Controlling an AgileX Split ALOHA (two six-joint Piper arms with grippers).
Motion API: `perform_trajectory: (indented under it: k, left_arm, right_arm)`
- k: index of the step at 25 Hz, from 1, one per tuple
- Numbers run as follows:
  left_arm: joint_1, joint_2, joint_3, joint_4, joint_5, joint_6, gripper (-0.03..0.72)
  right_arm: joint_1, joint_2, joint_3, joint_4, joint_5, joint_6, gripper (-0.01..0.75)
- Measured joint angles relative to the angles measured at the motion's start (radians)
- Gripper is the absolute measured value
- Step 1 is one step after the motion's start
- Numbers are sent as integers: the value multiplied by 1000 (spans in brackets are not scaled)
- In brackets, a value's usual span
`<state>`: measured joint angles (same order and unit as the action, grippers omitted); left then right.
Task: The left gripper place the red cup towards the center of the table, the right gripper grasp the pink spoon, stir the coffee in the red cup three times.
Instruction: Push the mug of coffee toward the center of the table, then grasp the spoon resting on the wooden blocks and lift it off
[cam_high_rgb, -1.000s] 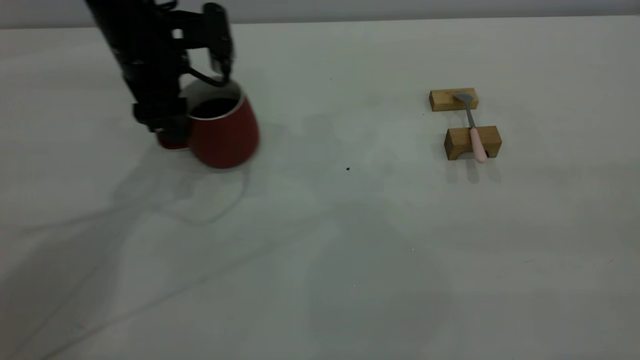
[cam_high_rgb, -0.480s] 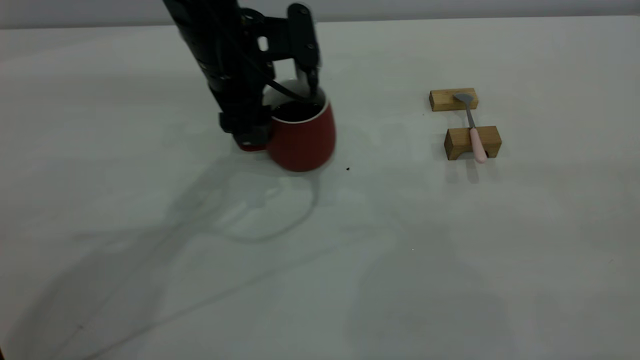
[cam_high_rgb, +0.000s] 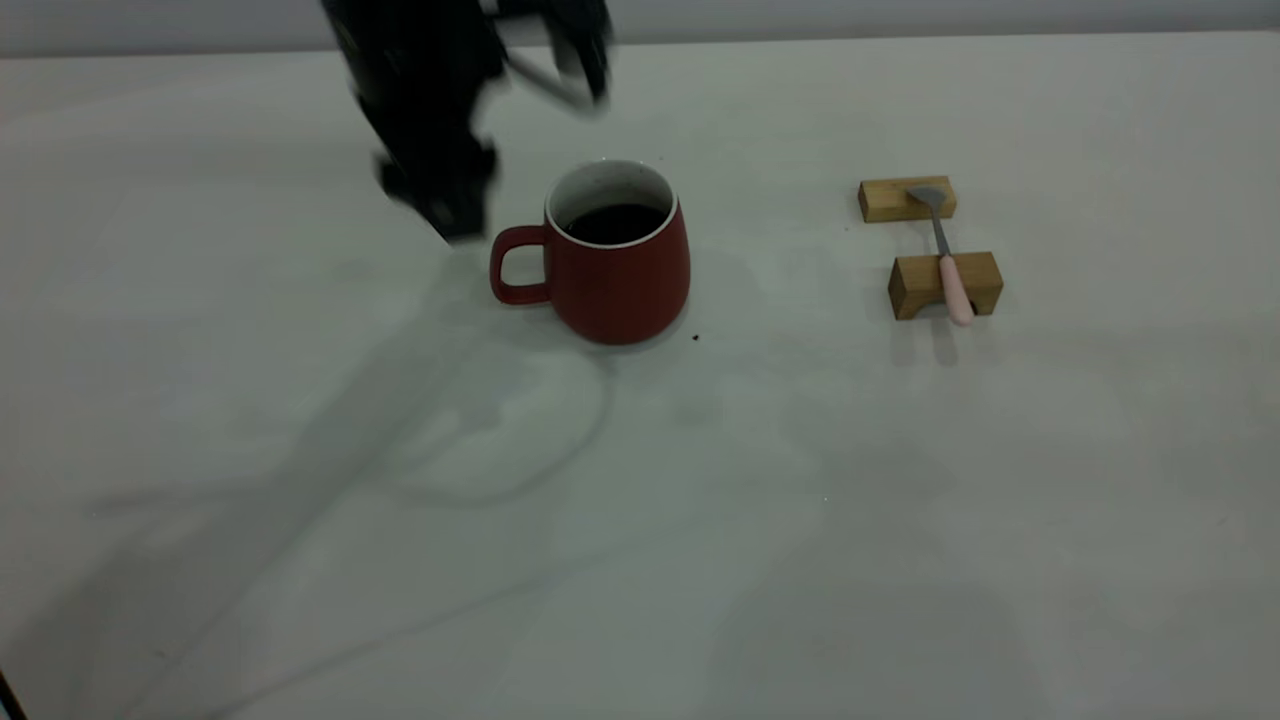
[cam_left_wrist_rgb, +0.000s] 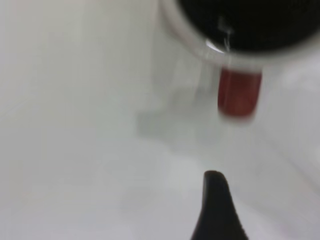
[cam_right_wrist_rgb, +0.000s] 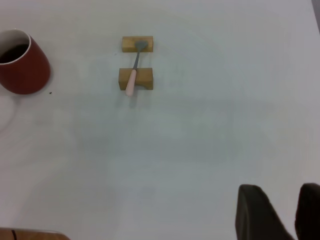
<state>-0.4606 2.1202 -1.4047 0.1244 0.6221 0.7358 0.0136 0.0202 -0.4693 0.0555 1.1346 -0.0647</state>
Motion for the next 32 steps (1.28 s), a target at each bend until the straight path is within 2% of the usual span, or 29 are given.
perform_trajectory:
  k: [7,12,19,22,29,32]
  left_arm:
    - [30,-312,0,14,361,-321,585]
    - [30,-508,0,35,545,-533,585]
    - [30,-750,13,35,545,-667,585]
    - [30,-877,79,28,545,-717,585]
    - [40,-1302,433,-16,545,-857,585]
    - [142,-1494,576,-66,545,-867,585]
  right_arm:
    - [0,0,0,0,0,0,237]
    - [0,0,0,0,0,0,237]
    - [0,0,0,0,0,0,237]
    - [0,0,0,0,0,0,237]
    - [0,0,0,0,0,0,237]
    - [0,0,0,0,0,0,237]
